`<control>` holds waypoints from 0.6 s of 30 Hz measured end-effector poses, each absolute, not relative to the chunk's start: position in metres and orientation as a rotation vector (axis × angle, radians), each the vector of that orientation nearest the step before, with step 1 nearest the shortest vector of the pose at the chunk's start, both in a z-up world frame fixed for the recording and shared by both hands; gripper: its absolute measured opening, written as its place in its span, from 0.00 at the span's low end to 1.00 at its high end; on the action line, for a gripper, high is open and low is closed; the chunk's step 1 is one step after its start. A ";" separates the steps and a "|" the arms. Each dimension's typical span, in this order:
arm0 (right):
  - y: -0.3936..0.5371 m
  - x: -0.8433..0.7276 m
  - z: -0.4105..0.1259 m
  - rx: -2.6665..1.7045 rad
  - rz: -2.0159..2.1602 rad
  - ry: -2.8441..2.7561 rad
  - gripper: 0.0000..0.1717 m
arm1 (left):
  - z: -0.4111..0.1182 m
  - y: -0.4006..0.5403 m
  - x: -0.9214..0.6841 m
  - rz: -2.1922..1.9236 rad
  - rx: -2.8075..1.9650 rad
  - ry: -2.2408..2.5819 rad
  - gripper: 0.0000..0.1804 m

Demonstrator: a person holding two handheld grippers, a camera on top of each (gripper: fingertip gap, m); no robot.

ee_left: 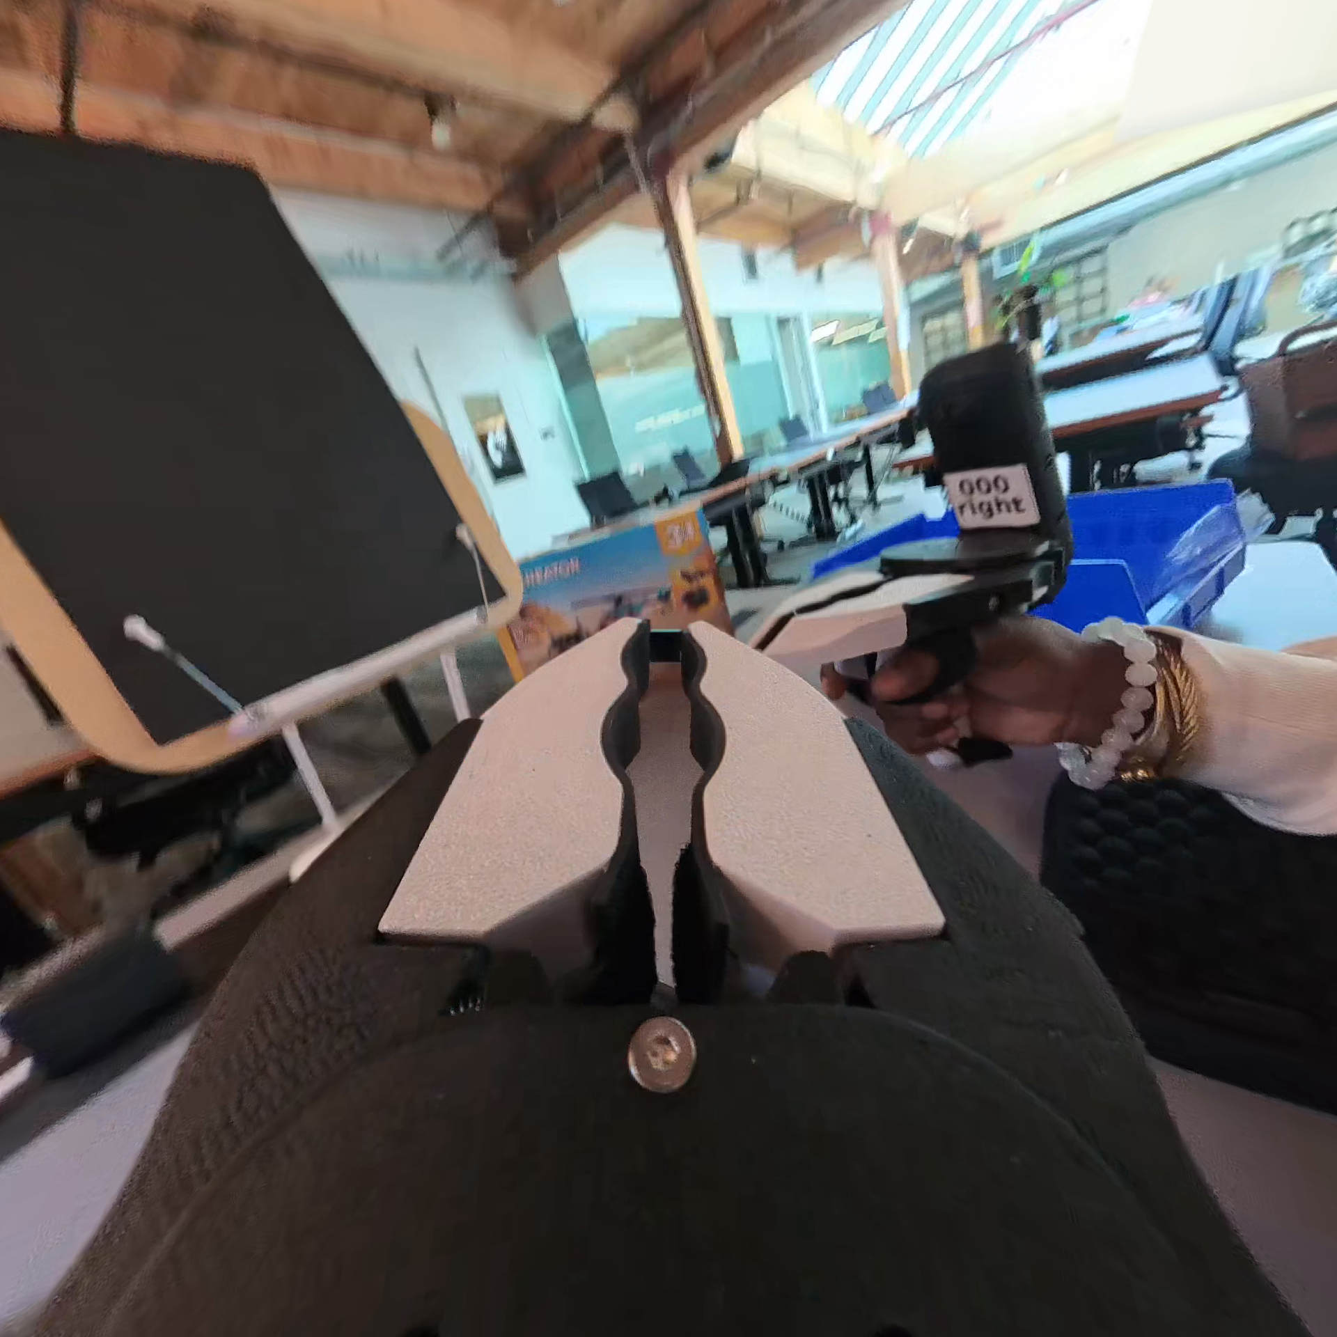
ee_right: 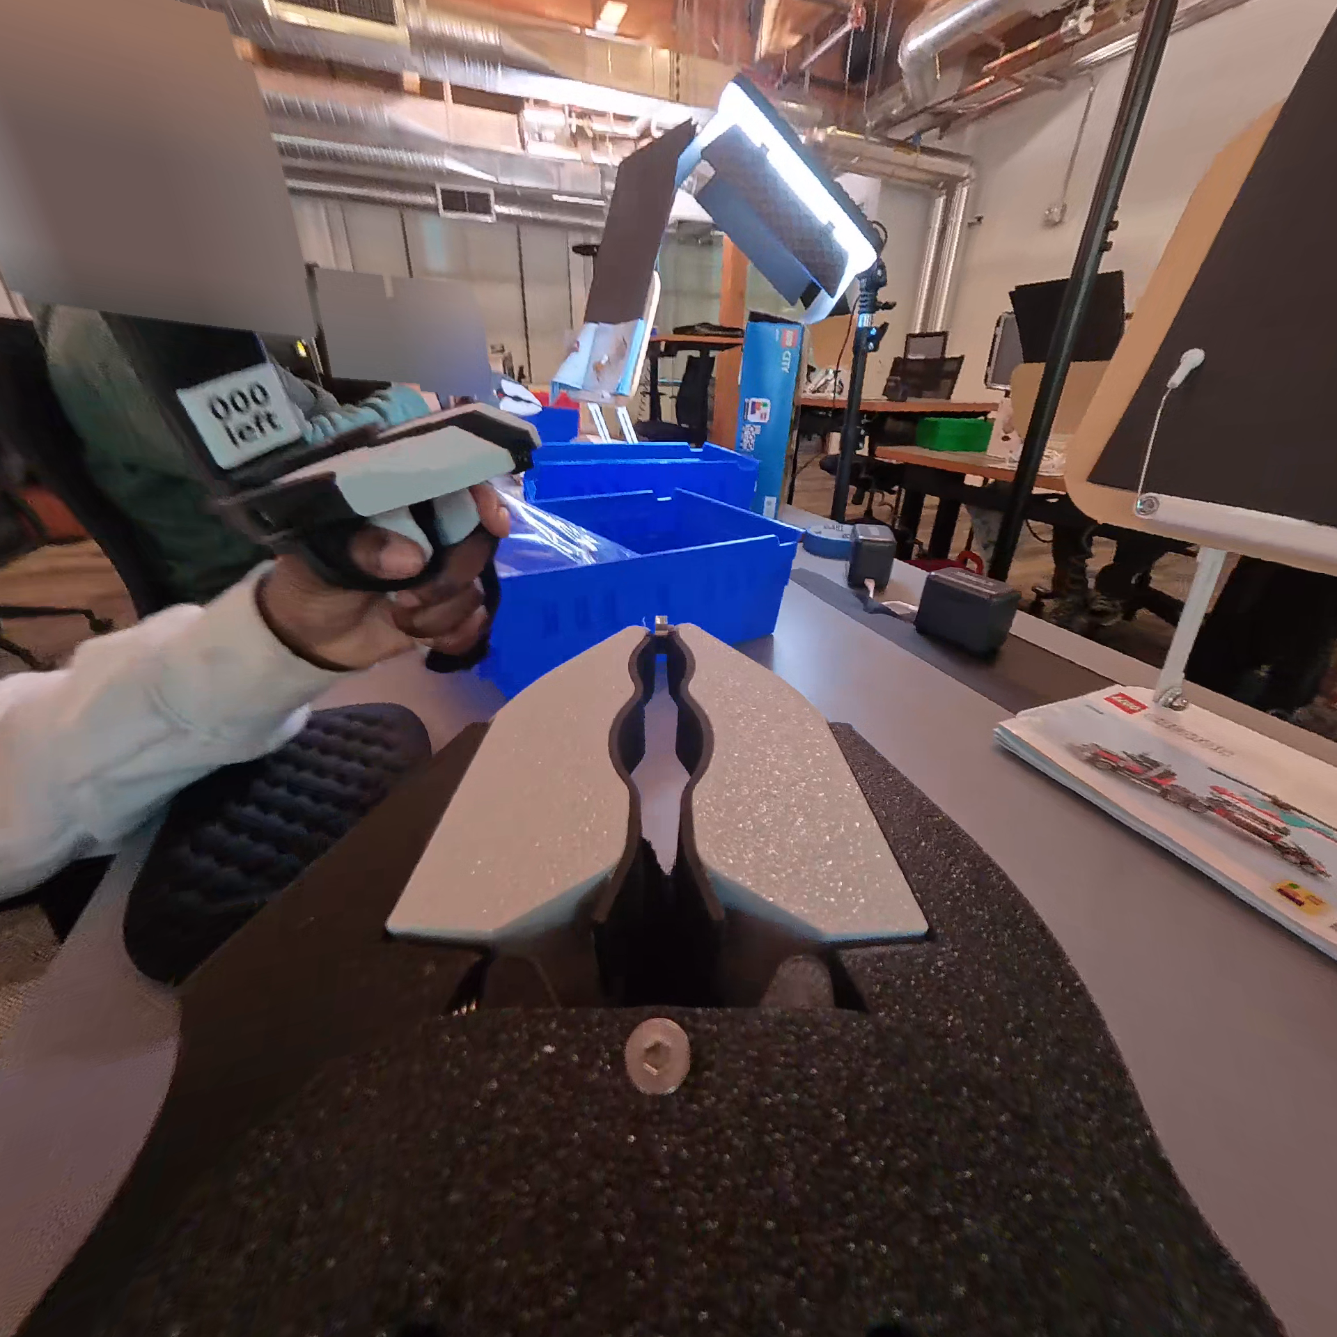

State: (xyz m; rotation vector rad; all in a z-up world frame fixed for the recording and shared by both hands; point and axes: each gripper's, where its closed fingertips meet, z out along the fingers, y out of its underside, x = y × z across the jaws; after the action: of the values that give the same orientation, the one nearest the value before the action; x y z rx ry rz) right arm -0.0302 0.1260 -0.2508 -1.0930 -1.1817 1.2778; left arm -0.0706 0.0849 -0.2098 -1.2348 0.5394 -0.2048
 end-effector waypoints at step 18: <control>0.123 -0.039 -0.260 -1.101 1.139 -1.242 0.02 | -0.270 -0.038 -0.243 0.132 -1.976 0.088 0.05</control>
State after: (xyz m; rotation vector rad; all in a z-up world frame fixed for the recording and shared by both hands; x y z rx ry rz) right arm -0.0391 0.1227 -0.2602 -1.1013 -1.2425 1.1393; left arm -0.2432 -0.0377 -0.2697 -1.9756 0.0880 0.1316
